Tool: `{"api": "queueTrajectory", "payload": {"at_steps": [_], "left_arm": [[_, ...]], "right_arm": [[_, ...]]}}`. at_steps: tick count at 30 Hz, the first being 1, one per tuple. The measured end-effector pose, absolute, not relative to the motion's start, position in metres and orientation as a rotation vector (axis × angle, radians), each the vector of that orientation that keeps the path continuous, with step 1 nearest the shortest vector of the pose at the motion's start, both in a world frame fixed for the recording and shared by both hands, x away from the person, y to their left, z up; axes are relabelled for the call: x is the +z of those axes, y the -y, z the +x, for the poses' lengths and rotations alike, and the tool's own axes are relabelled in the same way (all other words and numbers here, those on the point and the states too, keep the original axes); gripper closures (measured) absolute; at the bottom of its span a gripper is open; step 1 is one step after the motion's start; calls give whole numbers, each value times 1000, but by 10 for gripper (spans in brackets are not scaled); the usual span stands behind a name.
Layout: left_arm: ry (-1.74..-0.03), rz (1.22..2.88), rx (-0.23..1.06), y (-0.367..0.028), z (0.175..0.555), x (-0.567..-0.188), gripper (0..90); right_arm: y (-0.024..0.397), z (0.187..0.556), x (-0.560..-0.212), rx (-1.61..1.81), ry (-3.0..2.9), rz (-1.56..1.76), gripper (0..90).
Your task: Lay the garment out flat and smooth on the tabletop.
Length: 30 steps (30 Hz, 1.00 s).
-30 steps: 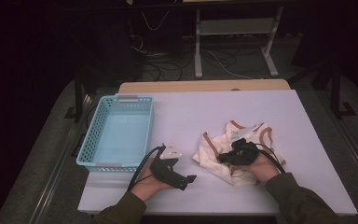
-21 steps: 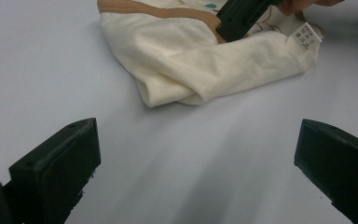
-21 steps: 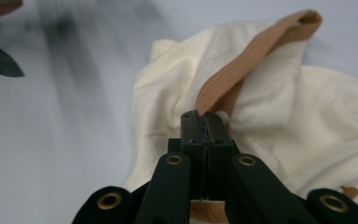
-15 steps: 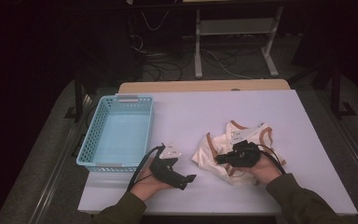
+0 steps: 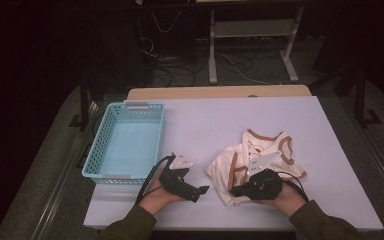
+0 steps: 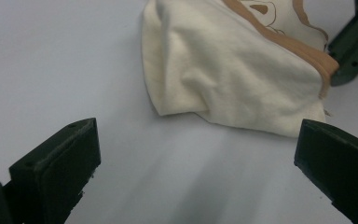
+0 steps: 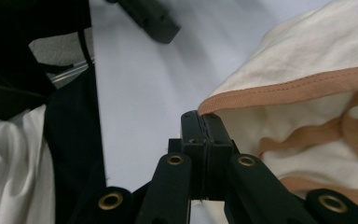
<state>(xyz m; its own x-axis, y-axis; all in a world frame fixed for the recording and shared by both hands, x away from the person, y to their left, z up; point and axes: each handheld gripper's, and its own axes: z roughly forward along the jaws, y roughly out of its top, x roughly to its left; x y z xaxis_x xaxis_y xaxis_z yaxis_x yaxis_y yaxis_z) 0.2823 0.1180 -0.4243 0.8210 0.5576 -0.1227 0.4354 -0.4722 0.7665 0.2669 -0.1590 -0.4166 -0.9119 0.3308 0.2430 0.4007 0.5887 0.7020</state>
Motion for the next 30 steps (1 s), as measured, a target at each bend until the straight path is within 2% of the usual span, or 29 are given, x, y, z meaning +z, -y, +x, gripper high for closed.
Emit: {"api": "queueTrajectory", "payload": {"at_steps": [16, 30], "left_arm": [[-729, 2143, 174, -117, 282, -425, 0], [-714, 2160, 173, -116, 281, -426, 0]], "right_arm": [[173, 240, -427, -1137, 2734, -626, 884], [177, 239, -437, -1024, 2804, -617, 875]]}}
